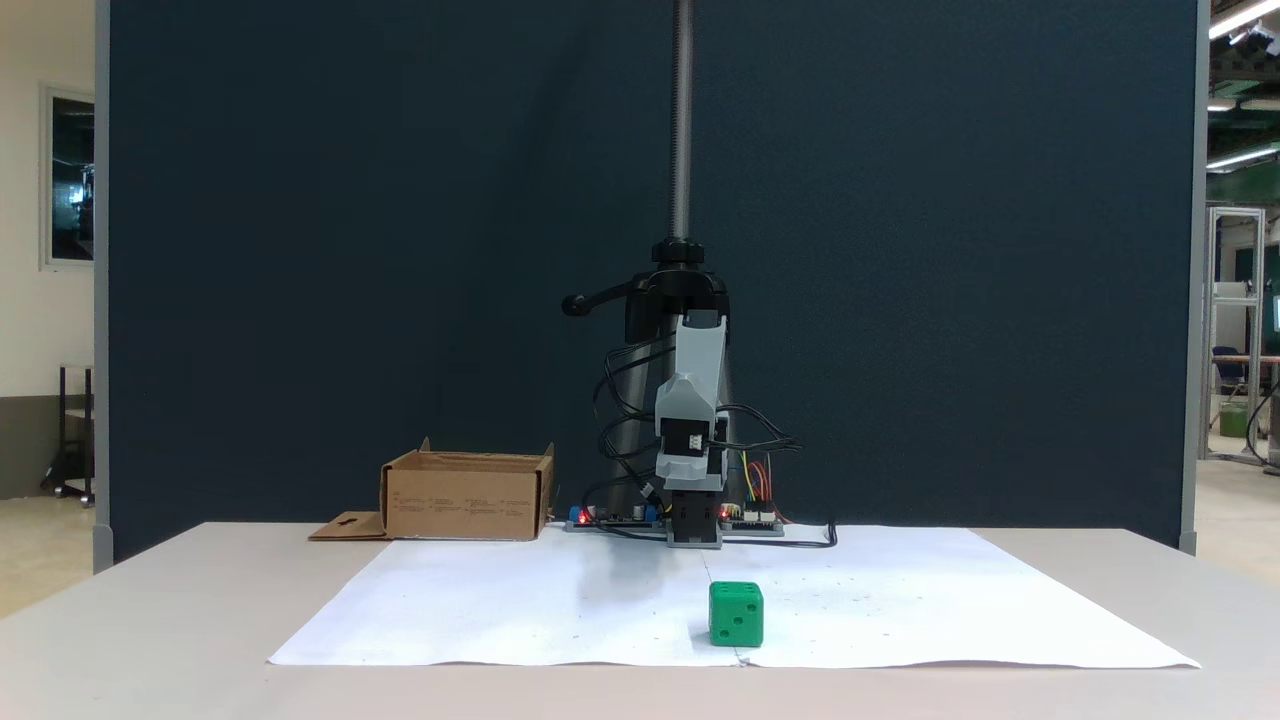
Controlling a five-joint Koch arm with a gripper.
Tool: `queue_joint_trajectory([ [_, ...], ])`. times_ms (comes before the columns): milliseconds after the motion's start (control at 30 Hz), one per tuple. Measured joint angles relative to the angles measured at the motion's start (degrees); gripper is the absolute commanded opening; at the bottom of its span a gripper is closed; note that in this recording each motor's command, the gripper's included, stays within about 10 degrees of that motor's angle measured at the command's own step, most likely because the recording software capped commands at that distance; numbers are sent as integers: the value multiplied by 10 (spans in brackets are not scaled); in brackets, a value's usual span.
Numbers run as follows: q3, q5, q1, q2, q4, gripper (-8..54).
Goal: Grasp a green dice and put it in the bin.
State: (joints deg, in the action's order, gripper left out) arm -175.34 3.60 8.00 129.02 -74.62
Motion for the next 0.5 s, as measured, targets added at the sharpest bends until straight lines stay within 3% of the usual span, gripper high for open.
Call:
queue_joint_trajectory([
  [500, 0, 1, -66, 0, 60, 432],
])
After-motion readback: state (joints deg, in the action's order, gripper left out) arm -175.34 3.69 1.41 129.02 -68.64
